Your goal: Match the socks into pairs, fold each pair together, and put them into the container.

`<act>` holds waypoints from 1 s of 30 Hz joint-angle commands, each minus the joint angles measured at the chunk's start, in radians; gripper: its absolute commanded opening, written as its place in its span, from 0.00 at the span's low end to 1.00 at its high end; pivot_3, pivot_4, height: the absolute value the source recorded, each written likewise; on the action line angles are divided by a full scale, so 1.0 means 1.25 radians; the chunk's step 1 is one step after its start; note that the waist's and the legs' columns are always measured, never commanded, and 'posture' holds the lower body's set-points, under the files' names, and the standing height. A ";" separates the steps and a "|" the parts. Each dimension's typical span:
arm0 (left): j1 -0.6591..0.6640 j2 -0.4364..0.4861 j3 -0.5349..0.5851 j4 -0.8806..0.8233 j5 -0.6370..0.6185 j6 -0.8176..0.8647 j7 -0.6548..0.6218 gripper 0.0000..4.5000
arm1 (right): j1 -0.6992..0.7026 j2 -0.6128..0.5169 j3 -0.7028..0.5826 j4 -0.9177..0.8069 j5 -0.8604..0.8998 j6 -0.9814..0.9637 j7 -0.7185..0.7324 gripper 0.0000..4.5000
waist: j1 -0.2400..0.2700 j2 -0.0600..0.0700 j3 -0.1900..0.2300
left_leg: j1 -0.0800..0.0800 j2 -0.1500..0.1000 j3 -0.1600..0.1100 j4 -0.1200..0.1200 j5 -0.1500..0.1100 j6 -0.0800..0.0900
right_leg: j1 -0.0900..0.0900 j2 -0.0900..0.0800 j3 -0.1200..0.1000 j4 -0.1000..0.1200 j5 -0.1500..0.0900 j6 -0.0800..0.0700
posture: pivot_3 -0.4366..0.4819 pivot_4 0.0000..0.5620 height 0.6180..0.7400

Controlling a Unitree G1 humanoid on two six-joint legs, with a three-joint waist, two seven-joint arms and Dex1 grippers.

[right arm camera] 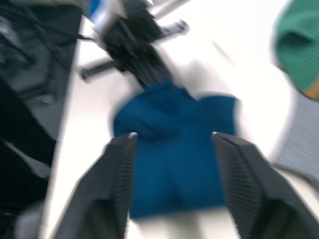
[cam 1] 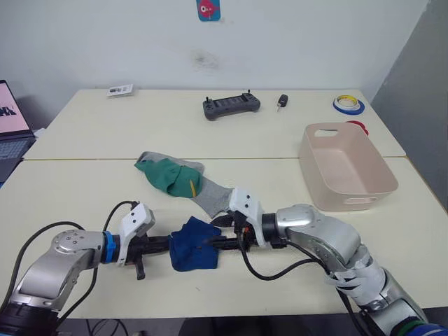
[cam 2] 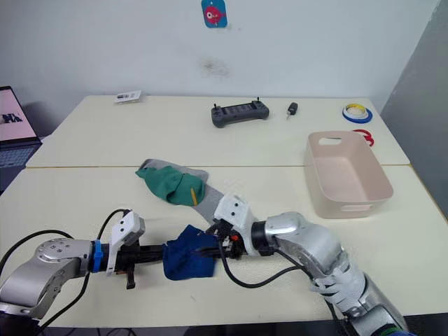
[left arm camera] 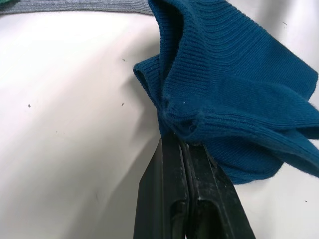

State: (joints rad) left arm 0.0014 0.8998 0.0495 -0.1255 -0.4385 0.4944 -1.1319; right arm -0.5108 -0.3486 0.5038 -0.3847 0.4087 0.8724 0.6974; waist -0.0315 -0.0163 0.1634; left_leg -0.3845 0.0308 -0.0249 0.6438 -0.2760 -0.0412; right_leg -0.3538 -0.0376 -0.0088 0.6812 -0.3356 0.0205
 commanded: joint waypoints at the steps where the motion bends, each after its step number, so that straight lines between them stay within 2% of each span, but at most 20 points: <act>1: -0.026 0.008 0.064 0.020 -0.038 0.013 -0.010 0.00 | 0.016 -0.008 0.018 -0.026 -0.033 -0.064 0.008 0.25 | 0.000 0.000 0.000 | 0.000 0.000 0.000 0.000 0.000 0.000 | 0.000 0.000 0.000 0.000 0.000 0.000 | 0.48 0.27 1.00; 4: -0.091 0.023 0.121 0.046 -0.101 0.054 -0.031 0.00 | 0.035 -0.021 0.018 -0.035 -0.052 -0.093 0.010 0.01 | 0.000 -0.002 0.002 | -0.001 0.000 -0.001 0.000 0.000 0.000 | 0.000 0.000 -0.001 0.000 0.000 0.000 | 0.48 0.27 1.00; 8: -0.150 0.059 0.119 0.021 -0.135 0.091 -0.083 0.00 | 0.050 -0.037 0.019 -0.037 -0.076 -0.125 0.018 0.00 | 0.001 -0.004 0.004 | -0.001 0.000 0.000 0.001 0.000 0.000 | 0.000 0.000 -0.001 0.000 0.000 0.000 | 0.48 0.27 1.00; 12: -0.150 0.066 0.046 -0.082 -0.139 0.097 -0.129 0.00 | 0.051 -0.033 0.031 -0.018 -0.098 -0.150 0.024 0.00 | 0.001 -0.004 0.004 | -0.001 -0.001 0.001 0.001 0.000 0.000 | 0.000 0.000 0.000 -0.001 0.000 0.000 | 0.48 0.27 1.00; 15: -0.136 0.039 -0.002 -0.113 -0.119 0.085 -0.118 0.00 | 0.045 -0.012 0.049 0.014 -0.118 -0.170 0.026 0.00 | 0.001 -0.004 0.004 | -0.002 0.000 0.001 0.000 0.000 0.000 | -0.001 0.000 0.000 -0.001 0.000 0.000 | 0.48 0.27 1.00; 19: -0.107 0.010 -0.073 -0.073 -0.029 -0.010 -0.113 0.00 | 0.034 0.023 0.087 0.079 -0.156 -0.220 0.036 0.00 | -0.001 -0.004 0.004 | -0.001 0.001 0.001 0.000 0.000 0.000 | -0.001 0.001 0.001 0.000 0.000 0.000 | 0.48 0.27 1.00; 24: -0.068 0.004 -0.104 -0.002 0.049 -0.106 -0.110 0.00 | 0.032 0.061 0.116 0.175 -0.211 -0.285 0.039 0.00 | 0.001 -0.004 0.004 | -0.001 0.000 0.000 0.001 0.000 0.000 | -0.001 0.002 0.000 0.001 0.000 0.000 | 0.48 0.27 1.00; 30: -0.032 -0.022 -0.135 0.078 0.097 -0.163 -0.100 0.00 | 0.067 0.027 0.096 0.215 -0.252 -0.314 0.042 0.00 | 0.002 -0.003 0.004 | 0.000 0.000 0.001 0.001 0.000 0.000 | 0.000 0.001 0.000 0.000 0.000 0.000 | 0.48 0.27 1.00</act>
State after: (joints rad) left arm -0.0709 0.8750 -0.0854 -0.0737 -0.3741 0.2908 -1.2700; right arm -0.4427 -0.2954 0.6458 -0.1278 0.1136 0.4857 0.7485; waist -0.0294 -0.0203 0.1685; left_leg -0.3832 0.0305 -0.0244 0.6449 -0.2759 -0.0413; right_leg -0.3526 -0.0373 -0.0090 0.6818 -0.3356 0.0204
